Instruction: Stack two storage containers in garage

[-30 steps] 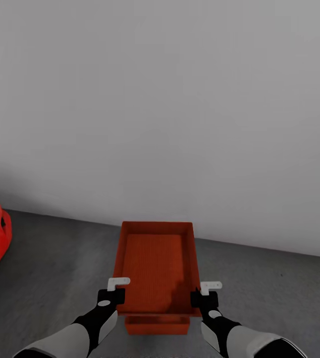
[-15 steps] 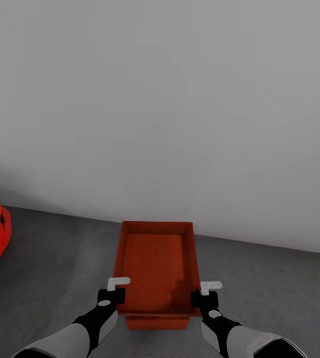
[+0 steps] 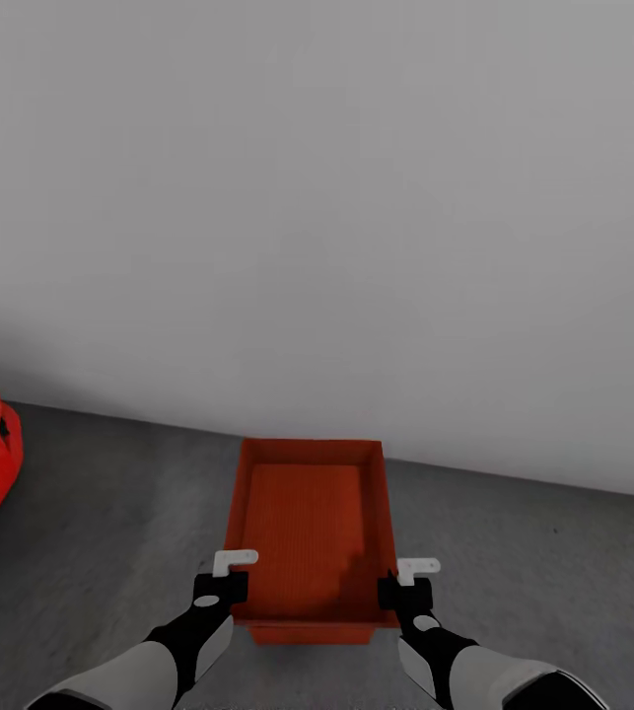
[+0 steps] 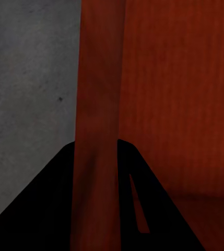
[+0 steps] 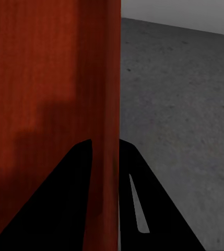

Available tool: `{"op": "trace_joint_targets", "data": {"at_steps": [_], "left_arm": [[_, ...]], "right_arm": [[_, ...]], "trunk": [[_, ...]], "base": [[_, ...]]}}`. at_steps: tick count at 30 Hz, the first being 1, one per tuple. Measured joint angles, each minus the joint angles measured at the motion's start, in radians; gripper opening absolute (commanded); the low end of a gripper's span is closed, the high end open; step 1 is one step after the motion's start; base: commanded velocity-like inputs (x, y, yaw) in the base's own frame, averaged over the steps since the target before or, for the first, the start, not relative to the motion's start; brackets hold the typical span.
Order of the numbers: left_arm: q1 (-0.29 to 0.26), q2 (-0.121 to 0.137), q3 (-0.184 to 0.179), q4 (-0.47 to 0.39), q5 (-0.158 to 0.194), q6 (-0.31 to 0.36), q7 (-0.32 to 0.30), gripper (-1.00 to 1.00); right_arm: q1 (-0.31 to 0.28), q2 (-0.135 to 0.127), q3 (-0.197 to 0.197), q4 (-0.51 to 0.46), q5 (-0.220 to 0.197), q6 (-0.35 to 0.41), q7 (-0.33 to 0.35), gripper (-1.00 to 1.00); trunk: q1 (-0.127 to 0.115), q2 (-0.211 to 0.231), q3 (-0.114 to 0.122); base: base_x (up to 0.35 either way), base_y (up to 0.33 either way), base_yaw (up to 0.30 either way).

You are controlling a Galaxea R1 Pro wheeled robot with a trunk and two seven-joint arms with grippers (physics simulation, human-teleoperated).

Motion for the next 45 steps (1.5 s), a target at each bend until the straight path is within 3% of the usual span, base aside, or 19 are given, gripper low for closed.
{"op": "trace_joint_targets", "data": {"at_steps": [12, 29, 45], "left_arm": [[0.000, 0.000, -0.001, -0.001, -0.001, 0.001, 0.001, -1.00], [0.000, 0.000, 0.001, -0.001, -0.002, 0.000, 0.000, -1.00], [0.000, 0.000, -0.001, -0.001, 0.000, 0.001, 0.001, -1.00]], "right_arm": [[0.000, 0.000, 0.001, 0.000, -0.001, 0.000, 0.000, -1.00], [0.000, 0.000, 0.001, 0.000, -0.001, 0.000, 0.000, -1.00], [0.000, 0.000, 0.002, 0.000, -0.002, 0.001, 0.000, -1.00]], "trunk": [[0.000, 0.000, -0.011], [0.000, 0.000, -0.011], [0.000, 0.000, -0.025]], "base": [[0.067, 0.000, 0.000], [0.278, 0.000, 0.000], [0.021, 0.000, 0.000]]}}
